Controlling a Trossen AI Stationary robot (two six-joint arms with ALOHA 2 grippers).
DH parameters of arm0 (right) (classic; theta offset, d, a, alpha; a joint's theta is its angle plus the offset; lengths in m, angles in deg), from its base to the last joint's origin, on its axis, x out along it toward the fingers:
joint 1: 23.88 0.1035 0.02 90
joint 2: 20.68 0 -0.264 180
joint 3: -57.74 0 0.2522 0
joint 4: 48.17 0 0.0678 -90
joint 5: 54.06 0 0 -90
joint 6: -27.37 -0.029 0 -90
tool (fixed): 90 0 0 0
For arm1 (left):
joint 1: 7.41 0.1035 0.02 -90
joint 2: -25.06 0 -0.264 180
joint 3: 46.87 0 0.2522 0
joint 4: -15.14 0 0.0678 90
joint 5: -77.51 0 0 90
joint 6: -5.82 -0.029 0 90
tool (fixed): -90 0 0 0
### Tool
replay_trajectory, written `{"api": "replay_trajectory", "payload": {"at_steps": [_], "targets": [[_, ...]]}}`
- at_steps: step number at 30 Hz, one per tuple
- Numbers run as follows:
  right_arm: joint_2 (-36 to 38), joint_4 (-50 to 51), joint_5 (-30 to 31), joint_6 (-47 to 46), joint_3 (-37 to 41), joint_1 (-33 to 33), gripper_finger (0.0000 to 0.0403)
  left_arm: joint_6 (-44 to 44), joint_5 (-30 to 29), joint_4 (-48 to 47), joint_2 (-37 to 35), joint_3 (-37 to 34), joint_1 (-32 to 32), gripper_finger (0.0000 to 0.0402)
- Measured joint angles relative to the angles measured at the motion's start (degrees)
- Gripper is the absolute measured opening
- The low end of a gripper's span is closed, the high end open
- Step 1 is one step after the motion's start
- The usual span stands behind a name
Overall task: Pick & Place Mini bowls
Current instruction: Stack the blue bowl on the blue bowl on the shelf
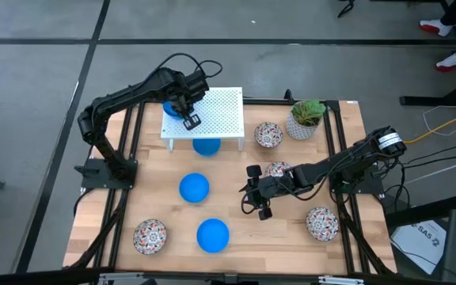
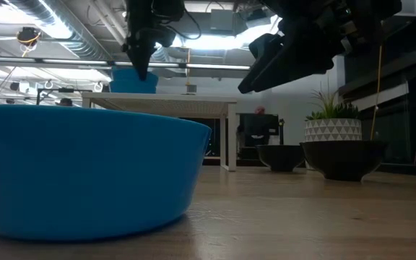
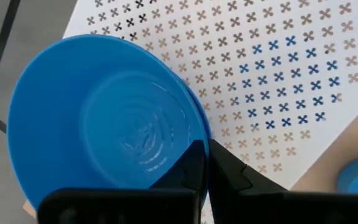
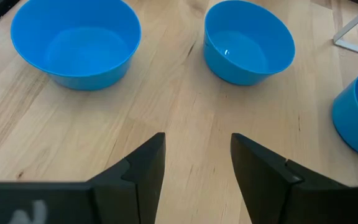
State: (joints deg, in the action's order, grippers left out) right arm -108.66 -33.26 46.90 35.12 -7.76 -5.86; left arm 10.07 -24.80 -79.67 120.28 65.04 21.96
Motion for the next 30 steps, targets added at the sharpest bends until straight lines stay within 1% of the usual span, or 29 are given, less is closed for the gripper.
{"api": "replay_trajectory", "payload": {"at_steps": [7,20,24,30], "targets": [[0.00,-0.02,0.00,0.00,0.00,0.00,0.0182,-0.55,-0.18,0.00,0.00,0.00,0.00,0.0023],[0.00,0.00,-0.01,0.00,0.00,0.00,0.0182,-2.14,-0.28,-0.13,-0.02,0.00,0.00,0.0070],[0.00,0.00,-0.01,0.02,0.00,0.00,0.0182,-4.45,0.16,-0.18,-0.02,0.00,0.00,0.0074],[0.00,-0.01,-0.01,0.06,0.00,0.00,0.0182,-5.04,1.96,-0.67,-0.04,0.83,0.00,0.0075]]}}
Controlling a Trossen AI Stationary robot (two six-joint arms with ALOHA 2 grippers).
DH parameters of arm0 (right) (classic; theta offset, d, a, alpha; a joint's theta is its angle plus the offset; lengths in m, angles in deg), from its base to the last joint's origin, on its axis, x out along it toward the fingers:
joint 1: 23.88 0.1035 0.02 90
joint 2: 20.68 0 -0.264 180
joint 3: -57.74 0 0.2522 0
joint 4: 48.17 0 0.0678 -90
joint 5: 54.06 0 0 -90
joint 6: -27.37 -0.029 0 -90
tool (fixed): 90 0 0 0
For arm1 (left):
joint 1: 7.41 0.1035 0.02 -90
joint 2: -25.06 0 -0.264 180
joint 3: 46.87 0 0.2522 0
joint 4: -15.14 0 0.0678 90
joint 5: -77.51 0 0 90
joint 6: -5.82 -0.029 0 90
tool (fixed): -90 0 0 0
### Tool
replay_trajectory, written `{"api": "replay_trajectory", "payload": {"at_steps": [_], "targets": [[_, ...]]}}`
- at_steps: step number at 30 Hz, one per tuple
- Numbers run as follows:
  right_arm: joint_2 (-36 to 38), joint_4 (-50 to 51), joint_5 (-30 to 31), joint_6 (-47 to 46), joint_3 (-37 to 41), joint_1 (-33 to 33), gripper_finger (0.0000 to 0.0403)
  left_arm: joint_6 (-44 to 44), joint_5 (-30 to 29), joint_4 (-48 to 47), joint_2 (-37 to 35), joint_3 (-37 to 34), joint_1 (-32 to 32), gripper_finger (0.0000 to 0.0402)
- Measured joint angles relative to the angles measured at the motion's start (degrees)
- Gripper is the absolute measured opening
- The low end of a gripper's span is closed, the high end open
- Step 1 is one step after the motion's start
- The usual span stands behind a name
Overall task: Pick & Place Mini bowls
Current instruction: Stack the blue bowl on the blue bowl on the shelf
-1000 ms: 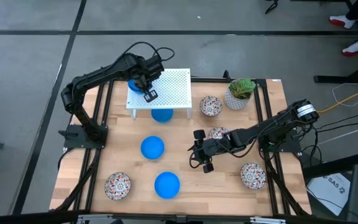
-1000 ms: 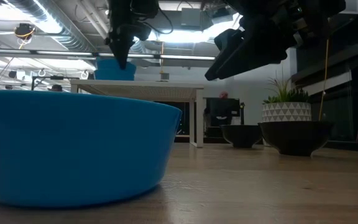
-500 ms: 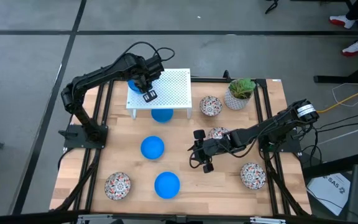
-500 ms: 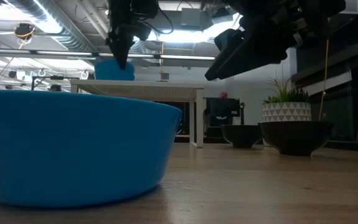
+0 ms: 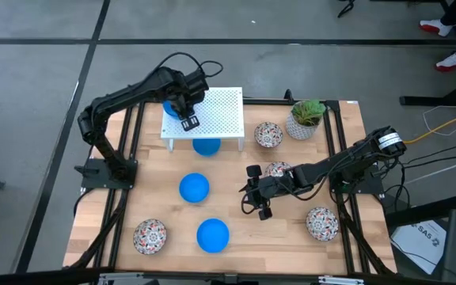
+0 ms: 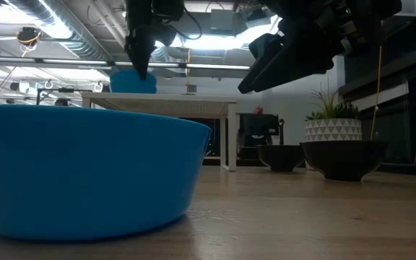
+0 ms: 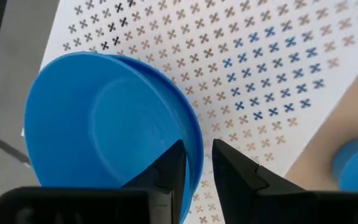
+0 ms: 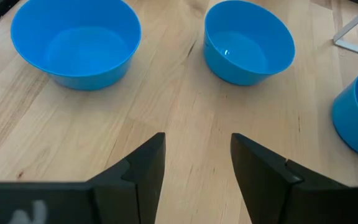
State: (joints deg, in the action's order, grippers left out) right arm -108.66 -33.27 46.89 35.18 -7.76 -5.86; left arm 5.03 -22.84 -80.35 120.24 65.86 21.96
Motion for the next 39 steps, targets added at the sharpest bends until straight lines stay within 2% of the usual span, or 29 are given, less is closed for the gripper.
{"api": "replay_trajectory", "payload": {"at_steps": [11,15,22,39], "targets": [[0.00,-0.01,-0.01,0.18,0.00,0.00,0.0182,-0.23,-1.27,0.21,-0.11,6.84,-1.75,0.0066],[0.00,0.00,-0.01,0.17,0.00,0.00,0.0182,1.50,-2.53,-0.80,-0.11,6.75,-1.96,0.0055],[0.00,0.01,0.00,0.18,0.00,0.00,0.0182,2.54,-2.42,-0.78,-0.11,3.61,-1.97,0.0005],[0.00,0.00,0.00,-0.08,0.00,0.00,0.0182,4.58,-2.60,-0.82,-0.07,2.67,-1.97,0.0003]]}}
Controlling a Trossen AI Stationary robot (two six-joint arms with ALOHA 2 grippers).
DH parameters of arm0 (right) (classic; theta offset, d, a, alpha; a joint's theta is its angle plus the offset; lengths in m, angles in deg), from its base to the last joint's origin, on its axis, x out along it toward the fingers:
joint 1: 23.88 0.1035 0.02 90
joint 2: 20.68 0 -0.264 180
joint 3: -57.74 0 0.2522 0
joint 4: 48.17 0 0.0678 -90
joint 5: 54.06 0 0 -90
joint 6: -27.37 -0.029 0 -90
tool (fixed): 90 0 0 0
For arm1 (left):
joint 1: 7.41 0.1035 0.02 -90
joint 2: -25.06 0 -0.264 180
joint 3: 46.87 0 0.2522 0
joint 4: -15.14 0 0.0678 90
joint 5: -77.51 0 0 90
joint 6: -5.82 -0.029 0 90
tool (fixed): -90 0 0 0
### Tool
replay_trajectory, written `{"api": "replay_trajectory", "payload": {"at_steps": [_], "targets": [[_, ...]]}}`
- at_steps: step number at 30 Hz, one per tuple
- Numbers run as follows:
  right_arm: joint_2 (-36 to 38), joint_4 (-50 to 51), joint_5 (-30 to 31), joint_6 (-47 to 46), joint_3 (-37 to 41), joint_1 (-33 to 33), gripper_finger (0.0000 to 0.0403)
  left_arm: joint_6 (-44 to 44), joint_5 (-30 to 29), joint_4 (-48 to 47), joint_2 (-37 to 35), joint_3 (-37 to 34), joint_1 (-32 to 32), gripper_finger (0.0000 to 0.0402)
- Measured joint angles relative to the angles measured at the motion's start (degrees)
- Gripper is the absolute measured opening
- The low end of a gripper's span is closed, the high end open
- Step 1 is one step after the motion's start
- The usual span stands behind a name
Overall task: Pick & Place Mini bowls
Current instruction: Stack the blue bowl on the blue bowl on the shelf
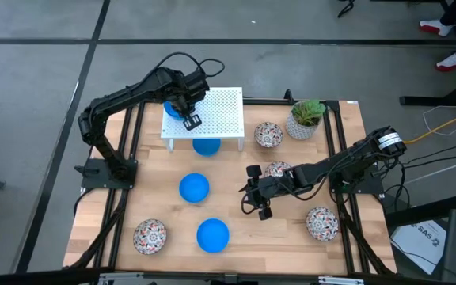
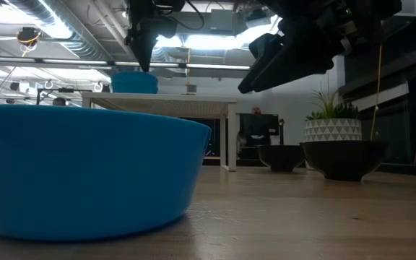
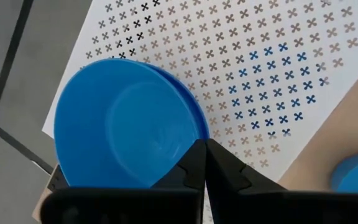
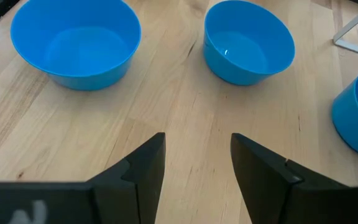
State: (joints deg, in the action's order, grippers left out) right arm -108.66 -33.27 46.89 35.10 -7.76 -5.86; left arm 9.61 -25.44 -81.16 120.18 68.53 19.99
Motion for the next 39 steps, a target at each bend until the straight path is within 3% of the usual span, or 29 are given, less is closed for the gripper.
{"api": "replay_trajectory", "payload": {"at_steps": [39], "targets": [[0.00,0.01,-0.02,-0.24,0.00,0.00,0.0182,3.02,0.37,0.00,0.07,-0.02,0.00,0.0002]]}}
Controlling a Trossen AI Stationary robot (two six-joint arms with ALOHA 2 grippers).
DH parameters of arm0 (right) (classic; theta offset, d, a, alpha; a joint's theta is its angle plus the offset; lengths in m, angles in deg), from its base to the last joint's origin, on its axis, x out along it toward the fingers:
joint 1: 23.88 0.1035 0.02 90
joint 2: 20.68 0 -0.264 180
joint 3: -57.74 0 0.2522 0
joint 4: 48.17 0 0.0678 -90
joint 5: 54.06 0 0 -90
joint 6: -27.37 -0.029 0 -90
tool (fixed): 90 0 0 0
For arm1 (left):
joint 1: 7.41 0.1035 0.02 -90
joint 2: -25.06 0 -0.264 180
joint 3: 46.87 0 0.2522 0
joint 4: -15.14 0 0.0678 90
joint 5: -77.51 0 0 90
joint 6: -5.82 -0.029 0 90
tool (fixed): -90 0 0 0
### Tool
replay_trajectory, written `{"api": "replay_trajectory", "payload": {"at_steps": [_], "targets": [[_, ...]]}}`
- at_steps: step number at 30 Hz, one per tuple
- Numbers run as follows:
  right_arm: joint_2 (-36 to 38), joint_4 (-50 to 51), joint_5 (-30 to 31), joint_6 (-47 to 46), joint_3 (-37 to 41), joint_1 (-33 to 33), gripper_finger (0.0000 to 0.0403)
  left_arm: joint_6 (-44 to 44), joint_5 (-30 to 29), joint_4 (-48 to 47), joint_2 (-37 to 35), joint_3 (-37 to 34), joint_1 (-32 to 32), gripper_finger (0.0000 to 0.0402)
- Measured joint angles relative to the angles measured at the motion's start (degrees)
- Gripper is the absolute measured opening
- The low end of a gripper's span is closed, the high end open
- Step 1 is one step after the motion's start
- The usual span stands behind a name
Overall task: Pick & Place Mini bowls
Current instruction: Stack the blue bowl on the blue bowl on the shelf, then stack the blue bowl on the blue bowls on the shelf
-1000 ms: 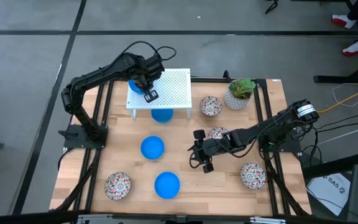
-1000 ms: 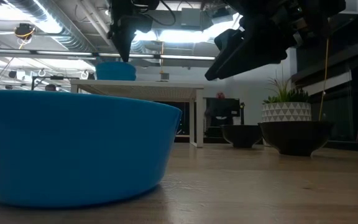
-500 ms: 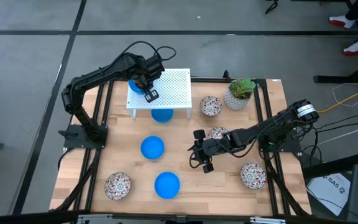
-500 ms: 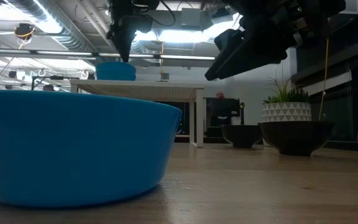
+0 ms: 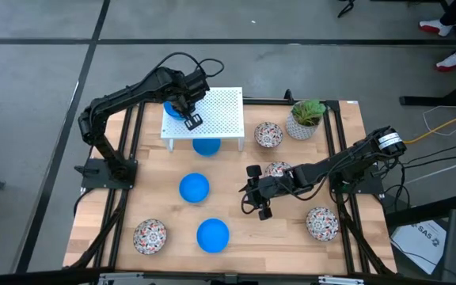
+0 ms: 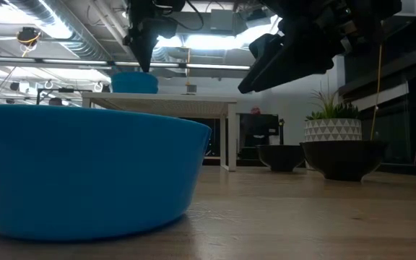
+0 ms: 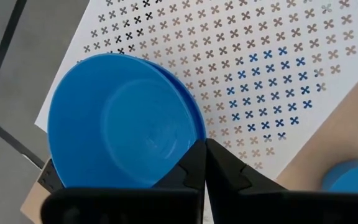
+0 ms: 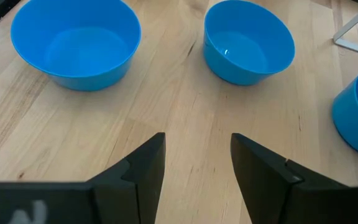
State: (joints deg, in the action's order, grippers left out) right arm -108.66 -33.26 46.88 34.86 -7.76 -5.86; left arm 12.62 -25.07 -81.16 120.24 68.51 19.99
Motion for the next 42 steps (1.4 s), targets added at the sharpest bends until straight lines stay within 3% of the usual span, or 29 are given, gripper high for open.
{"api": "replay_trajectory", "payload": {"at_steps": [16,28,36,42], "targets": [[0.00,0.02,0.00,0.02,0.00,0.00,0.0182,-1.43,-0.94,-0.07,3.07,-0.07,-0.74,0.0002],[0.00,0.50,-0.02,0.59,0.00,0.00,0.0182,-2.06,0.07,0.71,-7.16,-0.07,-2.40,0.0002],[0.02,-0.40,-0.02,1.18,-0.02,0.00,0.0182,-0.39,3.63,3.68,-14.40,-0.61,-13.16,0.0002],[1.16,-1.16,-0.07,1.37,-0.02,-0.22,0.0182,3.28,3.00,16.96,-20.15,-14.35,-26.34,0.0002]]}}
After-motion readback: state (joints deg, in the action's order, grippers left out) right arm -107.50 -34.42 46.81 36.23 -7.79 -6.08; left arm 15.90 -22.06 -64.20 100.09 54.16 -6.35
